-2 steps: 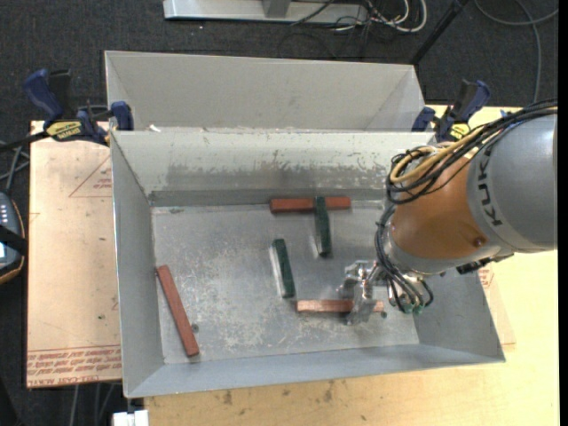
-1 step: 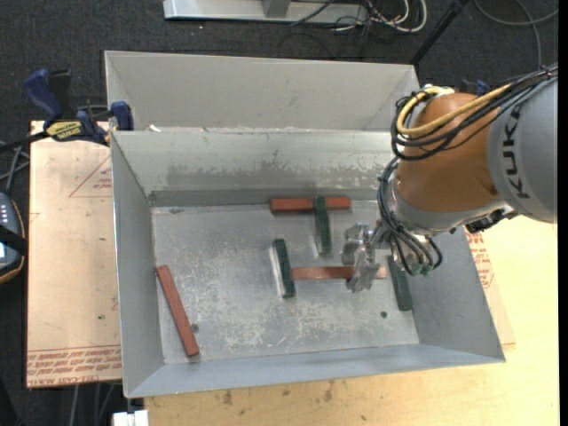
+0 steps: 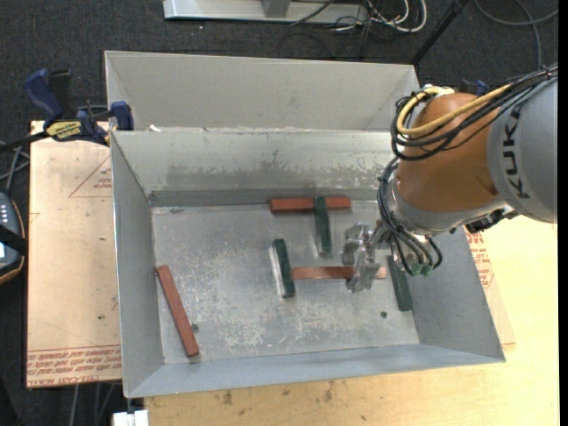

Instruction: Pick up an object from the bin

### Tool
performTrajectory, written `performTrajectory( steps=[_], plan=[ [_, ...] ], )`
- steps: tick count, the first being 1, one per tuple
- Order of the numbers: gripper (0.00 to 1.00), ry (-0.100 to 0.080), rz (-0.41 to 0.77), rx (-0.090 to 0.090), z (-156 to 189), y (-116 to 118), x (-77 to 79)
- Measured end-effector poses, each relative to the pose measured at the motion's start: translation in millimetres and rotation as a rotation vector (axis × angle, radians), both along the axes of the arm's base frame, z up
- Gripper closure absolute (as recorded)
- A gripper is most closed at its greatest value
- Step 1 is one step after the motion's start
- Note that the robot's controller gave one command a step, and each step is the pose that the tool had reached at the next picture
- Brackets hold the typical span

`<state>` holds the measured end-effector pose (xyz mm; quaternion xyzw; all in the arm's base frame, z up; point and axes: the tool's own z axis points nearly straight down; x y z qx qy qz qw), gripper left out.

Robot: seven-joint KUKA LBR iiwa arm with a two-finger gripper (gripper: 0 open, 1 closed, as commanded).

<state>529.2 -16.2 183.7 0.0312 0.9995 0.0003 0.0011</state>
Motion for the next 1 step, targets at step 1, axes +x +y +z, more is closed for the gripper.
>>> performTrajectory(
  steps=[1],
  plan=[
    [1.0,0.002,0.003,0.0,32.2,-9.3,12.4]
  ],
)
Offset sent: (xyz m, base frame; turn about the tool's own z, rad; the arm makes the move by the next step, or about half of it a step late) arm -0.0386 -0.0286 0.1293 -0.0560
